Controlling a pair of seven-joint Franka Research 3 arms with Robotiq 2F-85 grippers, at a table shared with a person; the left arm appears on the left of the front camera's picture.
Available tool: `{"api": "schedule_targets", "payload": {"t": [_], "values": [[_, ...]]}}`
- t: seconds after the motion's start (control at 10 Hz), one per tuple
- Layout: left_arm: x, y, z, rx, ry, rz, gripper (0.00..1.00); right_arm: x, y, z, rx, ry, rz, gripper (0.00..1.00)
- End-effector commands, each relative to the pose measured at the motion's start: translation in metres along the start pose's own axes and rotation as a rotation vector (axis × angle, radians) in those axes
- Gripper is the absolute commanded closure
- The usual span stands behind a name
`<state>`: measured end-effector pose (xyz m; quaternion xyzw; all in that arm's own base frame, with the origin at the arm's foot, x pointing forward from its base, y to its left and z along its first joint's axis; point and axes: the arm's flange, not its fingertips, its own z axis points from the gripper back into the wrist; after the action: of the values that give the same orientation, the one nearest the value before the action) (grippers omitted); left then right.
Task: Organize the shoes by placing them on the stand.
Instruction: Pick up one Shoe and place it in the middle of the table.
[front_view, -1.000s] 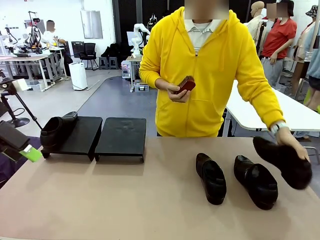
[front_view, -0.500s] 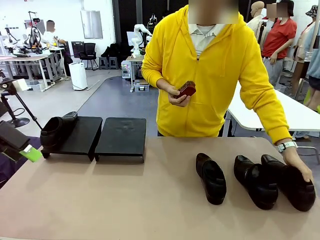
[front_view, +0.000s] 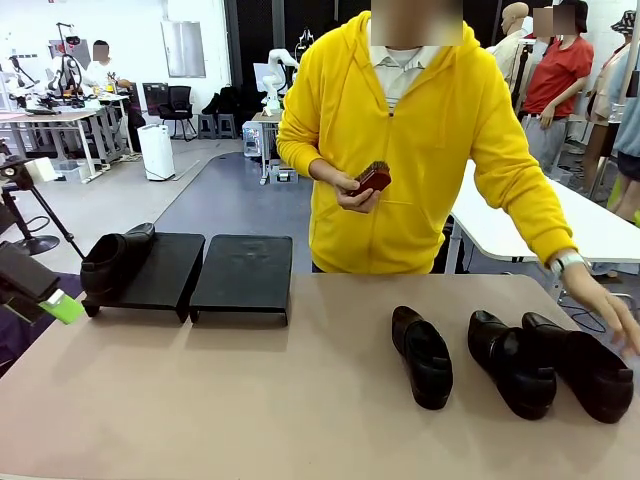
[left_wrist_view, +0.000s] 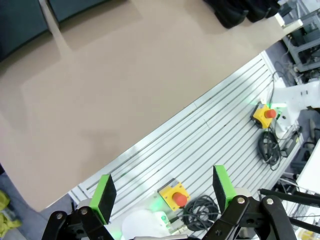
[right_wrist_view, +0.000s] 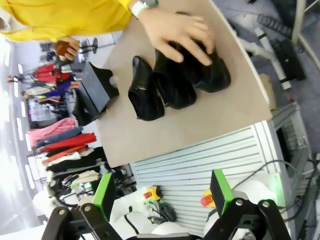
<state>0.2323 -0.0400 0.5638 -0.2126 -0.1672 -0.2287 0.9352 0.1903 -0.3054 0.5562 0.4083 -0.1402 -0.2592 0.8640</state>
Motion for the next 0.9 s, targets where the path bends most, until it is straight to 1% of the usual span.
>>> {"api": "schedule_targets", "payload": {"t": [0.0, 0.1, 0.2, 0.3, 0.5, 0.6, 0.8], "values": [[-0.001, 0.002, 0.000, 0.008, -0.004, -0.006, 0.00, -0.013, 0.034, -0.034, -0.060, 0.000, 0.010, 0.00], [-0.001, 0.002, 0.000, 0.008, -0.004, -0.006, 0.00, -0.016, 0.052, -0.054, -0.095, 0.025, 0.024, 0.00], [-0.001, 0.002, 0.000, 0.008, -0.004, -0.006, 0.00, -0.020, 0.068, -0.074, -0.105, 0.070, 0.052, 0.00], [-0.001, 0.002, 0.000, 0.008, -0.004, -0.006, 0.00, -0.021, 0.085, -0.100, -0.141, 0.108, 0.077, 0.00], [-0.001, 0.002, 0.000, 0.008, -0.004, -0.006, 0.00, -0.028, 0.122, -0.169, -0.226, 0.197, 0.149, 0.00], [-0.001, 0.002, 0.000, 0.008, -0.004, -0.006, 0.00, -0.036, 0.142, -0.211, -0.273, 0.246, 0.235, 0.00], [-0.001, 0.002, 0.000, 0.008, -0.004, -0.006, 0.00, -0.051, 0.180, -0.287, -0.311, 0.311, 0.382, 0.00]]}}
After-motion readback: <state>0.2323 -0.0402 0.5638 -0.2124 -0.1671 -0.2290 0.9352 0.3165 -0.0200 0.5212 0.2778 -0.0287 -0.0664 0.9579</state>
